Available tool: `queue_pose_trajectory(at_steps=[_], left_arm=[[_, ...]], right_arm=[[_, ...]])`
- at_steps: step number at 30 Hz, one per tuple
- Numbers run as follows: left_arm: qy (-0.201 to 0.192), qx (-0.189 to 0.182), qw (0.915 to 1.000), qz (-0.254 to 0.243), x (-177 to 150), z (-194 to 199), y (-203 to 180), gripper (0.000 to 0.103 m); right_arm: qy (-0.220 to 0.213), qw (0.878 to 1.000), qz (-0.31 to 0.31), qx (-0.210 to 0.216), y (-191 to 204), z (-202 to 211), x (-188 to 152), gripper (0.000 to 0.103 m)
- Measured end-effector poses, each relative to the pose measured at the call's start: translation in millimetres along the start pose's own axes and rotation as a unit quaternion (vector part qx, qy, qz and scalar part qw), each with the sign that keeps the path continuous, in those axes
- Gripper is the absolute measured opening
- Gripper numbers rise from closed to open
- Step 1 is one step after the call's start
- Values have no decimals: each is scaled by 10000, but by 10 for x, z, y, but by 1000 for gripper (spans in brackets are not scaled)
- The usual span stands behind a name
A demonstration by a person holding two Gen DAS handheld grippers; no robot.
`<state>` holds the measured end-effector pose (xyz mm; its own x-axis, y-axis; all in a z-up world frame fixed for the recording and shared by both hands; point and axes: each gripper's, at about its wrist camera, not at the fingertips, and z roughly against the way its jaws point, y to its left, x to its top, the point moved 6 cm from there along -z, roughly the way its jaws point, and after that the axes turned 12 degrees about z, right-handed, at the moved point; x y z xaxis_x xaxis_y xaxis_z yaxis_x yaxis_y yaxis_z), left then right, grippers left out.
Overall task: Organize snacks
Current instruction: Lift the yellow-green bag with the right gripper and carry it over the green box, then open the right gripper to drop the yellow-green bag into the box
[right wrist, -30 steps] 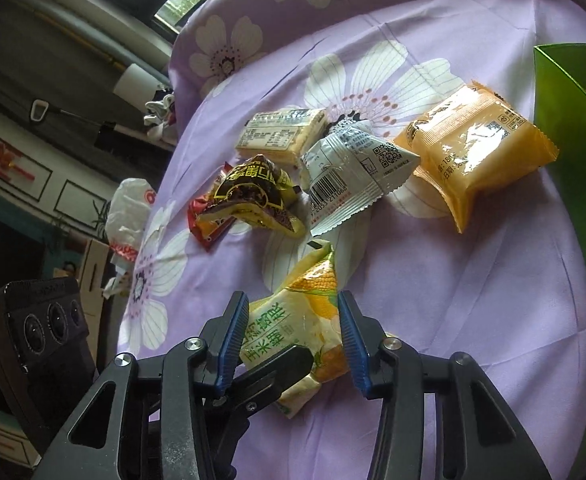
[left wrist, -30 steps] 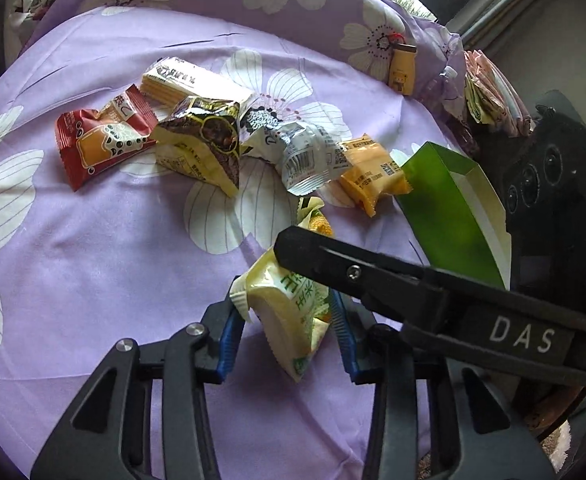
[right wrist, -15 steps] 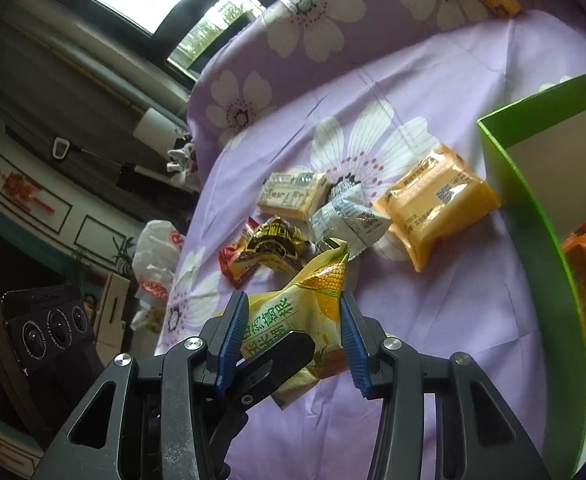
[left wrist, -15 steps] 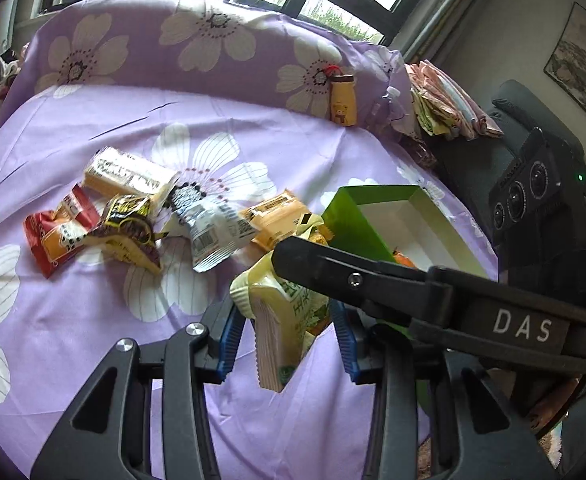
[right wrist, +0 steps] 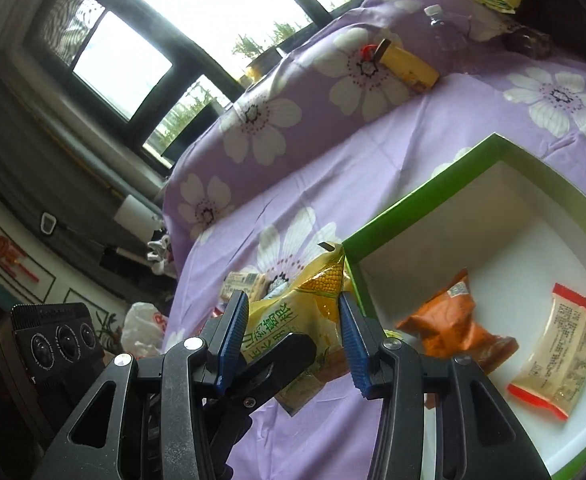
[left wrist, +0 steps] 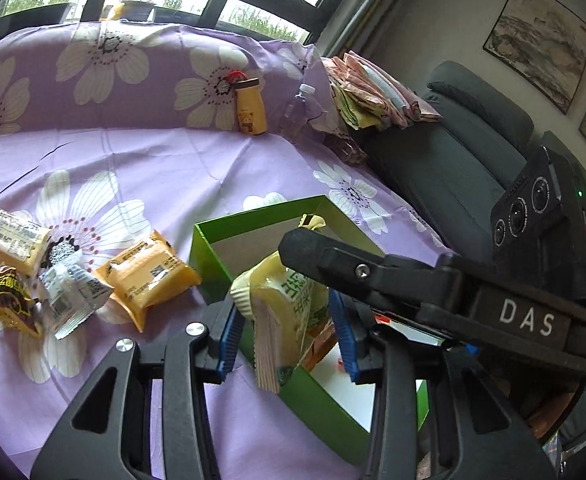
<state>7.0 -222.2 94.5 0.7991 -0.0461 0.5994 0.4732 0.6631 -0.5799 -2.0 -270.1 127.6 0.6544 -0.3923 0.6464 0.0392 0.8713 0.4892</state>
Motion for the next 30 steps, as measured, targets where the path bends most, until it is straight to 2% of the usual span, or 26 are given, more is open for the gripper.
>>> queue_pose_trajectory(at_steps=[6,10,16,23,25,26,27,30], left_arm=[[313,-191,9993,-84,-44,-287,-241,40],[421,-215,9988,-132,-82,-403,-335,40],[626,-311,9976,12,-124,-536,-360,40],[840,-245,9960,191,-194,-632,-295,40],[871,-199,9958,216,-214,-652,-281,46],[886,-173,9957,199,-225,-658,-279,57],[877,-149,9959,173,-234,-655,-279,62],[783,-278,9964,177,-227,-578,-288,67]], right_arm=[[-135,9991,-281,-280,-316,174,53,49],[-197,9978,-546,-313,-504,242,51,49],[-171,9961,-784,-365,-675,293,5,49],[28,9940,-995,-447,-785,222,-56,49],[94,9933,-1043,-498,-808,197,-74,49],[114,9929,-1066,-520,-818,186,-77,49],[111,9925,-1093,-532,-828,181,-75,49],[-49,9925,-1068,-590,-830,225,-51,51]])
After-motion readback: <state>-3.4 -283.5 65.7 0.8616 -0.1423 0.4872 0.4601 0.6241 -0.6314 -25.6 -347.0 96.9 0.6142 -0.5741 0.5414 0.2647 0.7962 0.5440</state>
